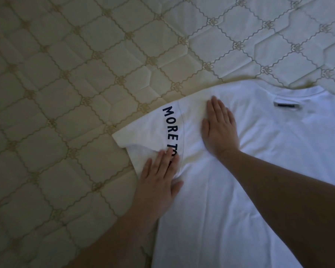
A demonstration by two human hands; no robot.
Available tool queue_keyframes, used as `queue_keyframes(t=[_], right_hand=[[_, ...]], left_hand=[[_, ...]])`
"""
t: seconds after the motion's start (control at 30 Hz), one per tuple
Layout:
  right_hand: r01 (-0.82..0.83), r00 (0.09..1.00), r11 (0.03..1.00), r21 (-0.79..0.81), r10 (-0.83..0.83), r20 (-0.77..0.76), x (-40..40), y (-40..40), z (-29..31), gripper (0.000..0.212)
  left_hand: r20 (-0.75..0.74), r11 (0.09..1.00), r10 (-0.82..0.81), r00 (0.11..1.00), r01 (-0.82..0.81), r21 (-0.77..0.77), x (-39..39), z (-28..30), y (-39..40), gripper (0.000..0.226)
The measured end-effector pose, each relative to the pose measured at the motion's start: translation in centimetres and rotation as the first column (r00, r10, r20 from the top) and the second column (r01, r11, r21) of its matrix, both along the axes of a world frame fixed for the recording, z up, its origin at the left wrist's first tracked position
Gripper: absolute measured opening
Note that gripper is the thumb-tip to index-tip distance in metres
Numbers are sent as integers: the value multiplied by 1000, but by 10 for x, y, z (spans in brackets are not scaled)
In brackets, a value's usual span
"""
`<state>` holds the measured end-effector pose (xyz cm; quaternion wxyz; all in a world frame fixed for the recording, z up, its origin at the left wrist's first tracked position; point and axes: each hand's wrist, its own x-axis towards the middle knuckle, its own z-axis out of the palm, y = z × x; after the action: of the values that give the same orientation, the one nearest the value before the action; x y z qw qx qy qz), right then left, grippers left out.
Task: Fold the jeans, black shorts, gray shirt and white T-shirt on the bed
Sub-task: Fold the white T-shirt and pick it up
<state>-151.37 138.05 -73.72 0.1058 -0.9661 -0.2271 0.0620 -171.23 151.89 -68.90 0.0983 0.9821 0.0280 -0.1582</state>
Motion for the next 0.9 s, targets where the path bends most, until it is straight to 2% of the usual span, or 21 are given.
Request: queue_keyframes(t=[0.1,0.17,0.27,0.33,0.4,0.53,0.63,0.7,0.77,0.83,0.9], right_hand=[[-17,999,999,-45,15,-47,2,-1,1,60],[-54,989,997,-59,45,-138,8,-1,5,63],[-101,929,993,66,118,-350,23,-13,27,64],[-85,927,983,165,139,-348,24,-45,46,61],[-66,956,974,216,124,-266,18,-97,65,59],[137,985,972,191,-113,-131,18,-229,86,52],[308,950,945,110,-299,-89,32,-316,92,52],[435,900,891,132,-427,-83,42,-360,89,53],[579,815,798,168,-563,-136,53,-392,84,52],[705,706,691,161,-660,-256,65,-417,76,51],[766,628,625,148,-680,-379,76,-433,67,49]], left_hand=[[-81,994,67,994,-60,92,-7,5,-13,66],[-121,990,86,989,-71,122,-2,13,-23,68],[-149,992,57,987,-39,119,11,26,-42,66],[-137,994,7,991,8,108,26,35,-63,65],[-115,996,-42,992,51,74,46,37,-94,65],[-60,974,-224,973,225,9,91,33,-171,65],[-12,942,-337,942,337,9,137,23,-232,69],[28,923,-386,922,386,2,171,14,-272,69],[73,914,-405,911,406,-8,203,6,-309,67],[129,917,-394,910,398,-6,233,-2,-343,64],[180,935,-345,921,353,-18,253,-12,-368,62]])
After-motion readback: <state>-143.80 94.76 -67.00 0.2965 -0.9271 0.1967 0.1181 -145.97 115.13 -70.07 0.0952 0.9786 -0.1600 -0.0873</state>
